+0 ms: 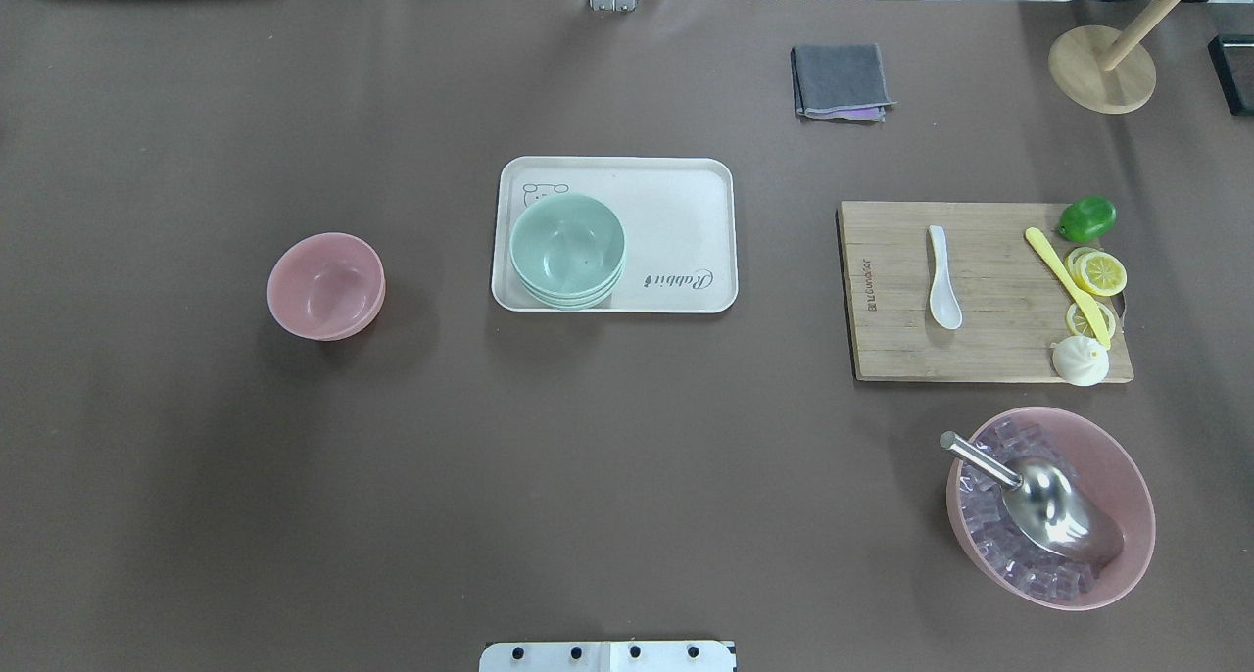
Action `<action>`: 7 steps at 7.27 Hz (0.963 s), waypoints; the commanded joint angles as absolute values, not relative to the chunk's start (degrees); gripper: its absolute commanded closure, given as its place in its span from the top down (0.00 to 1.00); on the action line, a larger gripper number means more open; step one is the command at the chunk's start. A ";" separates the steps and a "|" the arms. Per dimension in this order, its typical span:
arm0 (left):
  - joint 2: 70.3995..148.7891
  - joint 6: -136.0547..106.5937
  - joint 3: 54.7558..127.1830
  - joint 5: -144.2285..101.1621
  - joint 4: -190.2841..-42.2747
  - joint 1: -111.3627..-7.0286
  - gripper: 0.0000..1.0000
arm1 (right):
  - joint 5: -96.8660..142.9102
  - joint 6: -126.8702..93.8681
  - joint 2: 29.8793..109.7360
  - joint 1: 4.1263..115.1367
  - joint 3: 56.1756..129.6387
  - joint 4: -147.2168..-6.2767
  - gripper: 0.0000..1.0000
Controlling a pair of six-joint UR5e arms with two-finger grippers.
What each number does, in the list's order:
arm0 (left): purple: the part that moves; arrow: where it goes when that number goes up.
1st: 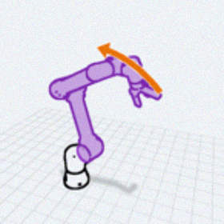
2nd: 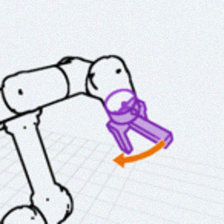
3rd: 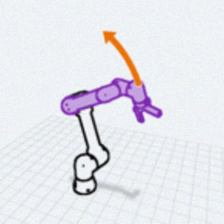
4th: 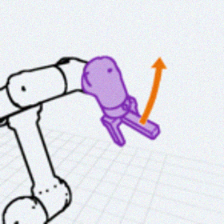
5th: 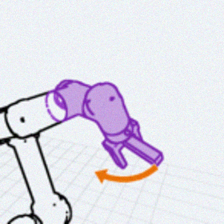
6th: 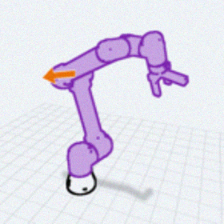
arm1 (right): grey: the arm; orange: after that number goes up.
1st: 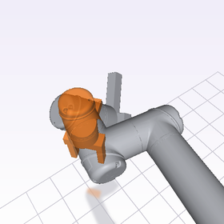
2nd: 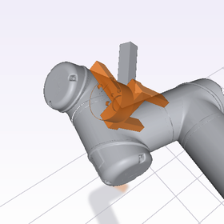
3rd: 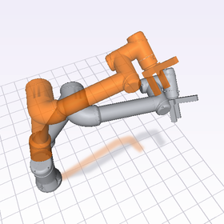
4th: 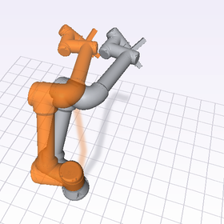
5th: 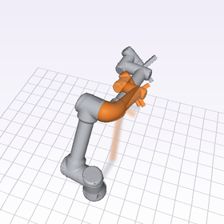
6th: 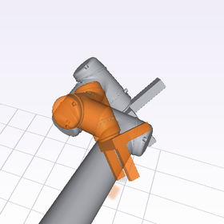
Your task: Stack pink bowl on green and place spoon
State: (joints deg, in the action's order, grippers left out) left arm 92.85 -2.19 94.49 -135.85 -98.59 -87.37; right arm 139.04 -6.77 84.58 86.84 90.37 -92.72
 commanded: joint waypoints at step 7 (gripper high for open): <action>99.23 -55.98 95.01 -129.86 -121.38 -59.54 0.98 | 138.87 -6.77 84.99 86.75 91.76 -92.64 1.00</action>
